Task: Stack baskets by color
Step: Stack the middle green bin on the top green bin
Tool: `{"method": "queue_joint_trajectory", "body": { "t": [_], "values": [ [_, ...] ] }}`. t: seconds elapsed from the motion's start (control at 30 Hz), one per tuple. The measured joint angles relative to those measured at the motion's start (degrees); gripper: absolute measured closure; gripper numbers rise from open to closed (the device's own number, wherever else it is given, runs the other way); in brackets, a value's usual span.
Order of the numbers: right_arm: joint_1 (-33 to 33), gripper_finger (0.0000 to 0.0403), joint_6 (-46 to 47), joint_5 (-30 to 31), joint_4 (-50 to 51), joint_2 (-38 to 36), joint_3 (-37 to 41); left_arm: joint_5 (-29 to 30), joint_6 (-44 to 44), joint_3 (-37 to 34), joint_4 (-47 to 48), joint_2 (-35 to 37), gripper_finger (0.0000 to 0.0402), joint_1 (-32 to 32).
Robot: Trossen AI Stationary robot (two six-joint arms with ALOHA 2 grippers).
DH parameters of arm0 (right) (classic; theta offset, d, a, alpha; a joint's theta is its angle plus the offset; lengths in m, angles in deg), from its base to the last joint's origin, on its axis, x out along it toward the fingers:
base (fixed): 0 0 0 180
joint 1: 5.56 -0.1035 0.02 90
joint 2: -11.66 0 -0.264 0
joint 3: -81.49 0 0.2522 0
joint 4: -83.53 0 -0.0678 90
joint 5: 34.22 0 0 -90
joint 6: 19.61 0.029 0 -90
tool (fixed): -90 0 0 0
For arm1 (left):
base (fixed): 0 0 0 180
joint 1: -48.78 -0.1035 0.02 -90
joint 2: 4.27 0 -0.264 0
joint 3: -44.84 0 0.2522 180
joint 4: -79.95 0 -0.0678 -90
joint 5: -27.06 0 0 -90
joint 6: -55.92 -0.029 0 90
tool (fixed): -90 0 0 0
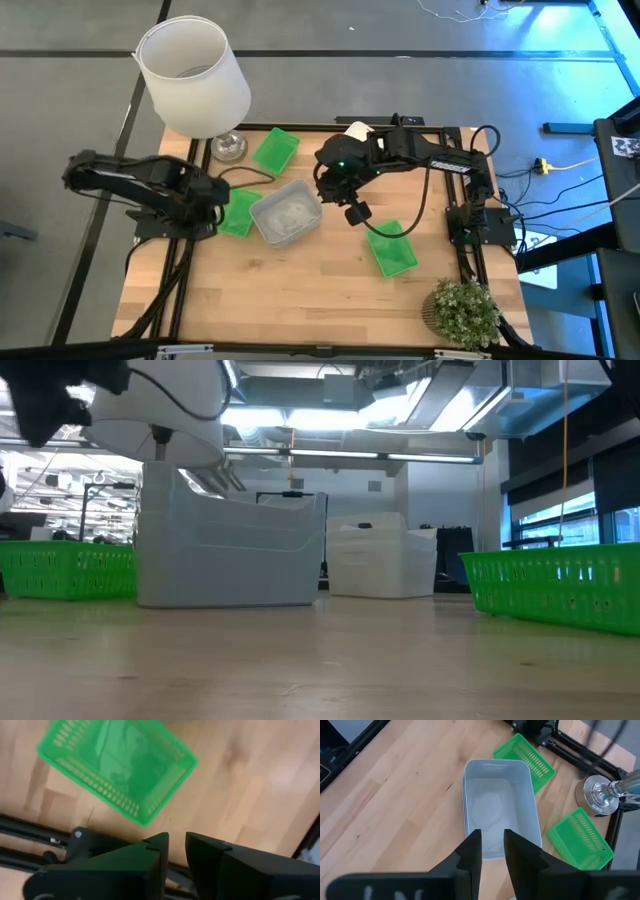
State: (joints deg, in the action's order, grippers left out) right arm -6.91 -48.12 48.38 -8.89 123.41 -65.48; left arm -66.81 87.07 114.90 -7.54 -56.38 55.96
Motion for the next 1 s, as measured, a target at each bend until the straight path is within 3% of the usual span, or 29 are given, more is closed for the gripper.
{"method": "queue_joint_trajectory", "body": {
  "t": [0.3, 0.5, 0.8, 1.0],
  "values": [
    [0.0, 0.032, 0.0, -0.2, -2.2, 0.0, 0.0, -3.3, -6.7, -5.1, -2.5, 0.0, 0.0344, 1.9],
    [0.0, 0.032, 0.0, -0.2, -2.4, 0.0, 0.0, -2.8, -6.6, -5.3, -6.2, -0.2, 0.0344, 1.9],
    [0.0, 0.032, -0.2, -0.2, -2.4, 0.0, 0.0, 0.5, -23.4, -5.3, -8.4, -1.5, 0.0344, 1.9],
    [0.0, 0.032, -0.2, -0.2, -2.1, 0.0, 0.0, 1.7, -24.4, -5.3, -9.3, -1.6, 0.0359, 1.9]
  ]
}}
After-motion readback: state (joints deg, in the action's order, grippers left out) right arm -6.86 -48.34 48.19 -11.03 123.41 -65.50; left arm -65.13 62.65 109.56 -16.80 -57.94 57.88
